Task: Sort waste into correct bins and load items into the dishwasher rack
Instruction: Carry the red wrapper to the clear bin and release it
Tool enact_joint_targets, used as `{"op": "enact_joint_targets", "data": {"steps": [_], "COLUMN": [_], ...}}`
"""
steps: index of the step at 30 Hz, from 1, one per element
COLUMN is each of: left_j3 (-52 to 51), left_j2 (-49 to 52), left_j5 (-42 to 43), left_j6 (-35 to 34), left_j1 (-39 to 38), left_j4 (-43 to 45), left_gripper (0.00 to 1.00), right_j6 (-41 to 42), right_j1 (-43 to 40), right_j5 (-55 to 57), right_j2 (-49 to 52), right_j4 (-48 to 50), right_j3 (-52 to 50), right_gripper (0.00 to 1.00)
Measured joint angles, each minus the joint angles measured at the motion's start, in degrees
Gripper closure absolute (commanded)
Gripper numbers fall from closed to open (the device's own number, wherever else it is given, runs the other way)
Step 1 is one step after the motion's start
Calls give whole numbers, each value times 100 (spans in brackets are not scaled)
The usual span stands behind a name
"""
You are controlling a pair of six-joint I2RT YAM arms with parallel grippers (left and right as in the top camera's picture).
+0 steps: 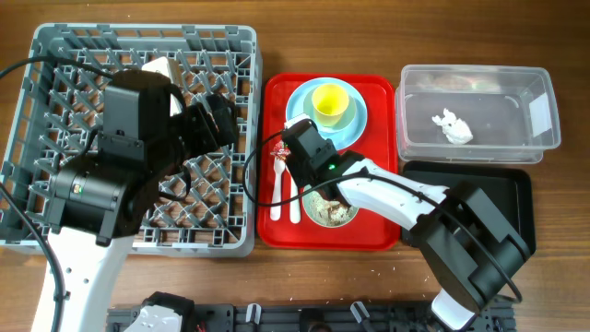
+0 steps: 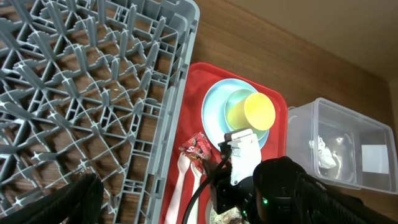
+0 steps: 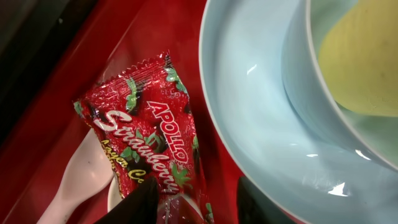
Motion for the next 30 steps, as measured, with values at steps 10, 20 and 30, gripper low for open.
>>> {"op": "enact_joint_targets", "data": {"steps": [10,20,30], "left_j3": [0,0,0], "left_j2": [0,0,0], "left_j5": [0,0,0], "left_j6": [0,0,0], "left_j1": [0,0,0], "left_j4": [4,7,0], "left_gripper": [0,0,0], "right_j6": [-20,-105,114], "right_j1": [-109,-3475,-4677], "right_j5": [481,356,-1786], "right_j2": [-1427,-1790,-2164], "right_j4": [-24,-199,-804], "right_j3": [42,133,107], "right_gripper": [96,96,6]}}
